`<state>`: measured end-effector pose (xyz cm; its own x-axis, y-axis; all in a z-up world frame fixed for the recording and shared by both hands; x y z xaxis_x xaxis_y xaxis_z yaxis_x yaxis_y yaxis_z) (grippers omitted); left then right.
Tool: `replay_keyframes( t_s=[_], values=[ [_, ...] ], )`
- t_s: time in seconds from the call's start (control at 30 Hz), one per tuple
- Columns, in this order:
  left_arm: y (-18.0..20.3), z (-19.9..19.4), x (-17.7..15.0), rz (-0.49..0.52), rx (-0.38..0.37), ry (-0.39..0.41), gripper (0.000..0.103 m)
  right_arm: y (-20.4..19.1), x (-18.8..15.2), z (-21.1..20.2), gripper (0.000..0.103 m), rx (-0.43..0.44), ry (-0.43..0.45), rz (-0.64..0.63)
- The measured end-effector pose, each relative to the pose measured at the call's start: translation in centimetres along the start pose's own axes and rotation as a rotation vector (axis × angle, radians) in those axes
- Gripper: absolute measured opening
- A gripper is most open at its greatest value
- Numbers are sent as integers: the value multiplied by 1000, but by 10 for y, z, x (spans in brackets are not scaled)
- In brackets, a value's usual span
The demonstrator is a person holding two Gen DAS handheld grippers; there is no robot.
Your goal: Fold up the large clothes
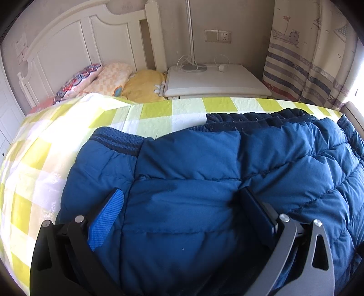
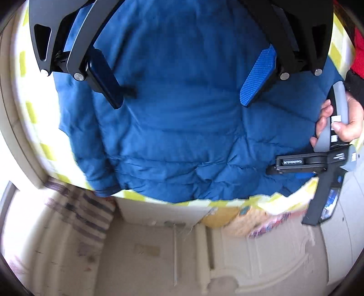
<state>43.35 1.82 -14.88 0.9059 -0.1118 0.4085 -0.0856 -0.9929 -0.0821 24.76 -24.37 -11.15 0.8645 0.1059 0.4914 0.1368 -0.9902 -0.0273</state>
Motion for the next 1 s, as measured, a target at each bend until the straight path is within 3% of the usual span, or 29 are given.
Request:
replay_keyframes(
  t_s=[0.07,0.23,0.33,0.37,0.43,0.5,0.63,0.77,0.87,1.0],
  values=[
    [1,-19,-8,-33,43,25,100,2,-19,-2,98,-11,-4,-10],
    [48,-92,-64,53,-61,190,100,16,-61,-14,98,14,73,-19],
    [86,-80,-91,169,-20,118,101,31,-80,-35,98,99,89,54],
    [93,-68,-97,183,13,79,101,41,-91,-44,98,164,106,102],
    [86,-60,-103,128,-39,105,101,59,-113,-55,98,285,121,204],
    [78,-56,-100,86,-110,76,101,77,-136,-59,98,367,105,298],
    [81,-53,-105,97,-94,104,101,99,-171,-47,98,453,41,430],
    [85,-51,-107,109,-64,115,101,90,-161,-34,99,485,30,433],
    [83,-50,-108,114,-84,99,101,83,-129,-17,99,490,31,442],
    [84,-49,-107,118,-91,93,101,92,-84,6,99,509,62,563]
  ],
)
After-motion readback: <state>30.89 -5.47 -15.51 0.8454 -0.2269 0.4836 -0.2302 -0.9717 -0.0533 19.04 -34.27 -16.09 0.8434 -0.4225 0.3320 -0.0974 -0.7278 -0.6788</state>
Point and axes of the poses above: each gripper's, at about its wrist camera, not at the fingertips, and z roughly the way its jaws point, y to its right, x to its top, the point moved 3 cm from there along z, roughly the way its jaws point, and after that the axes turned 14 degrees about -y, right-handed, at the moved point
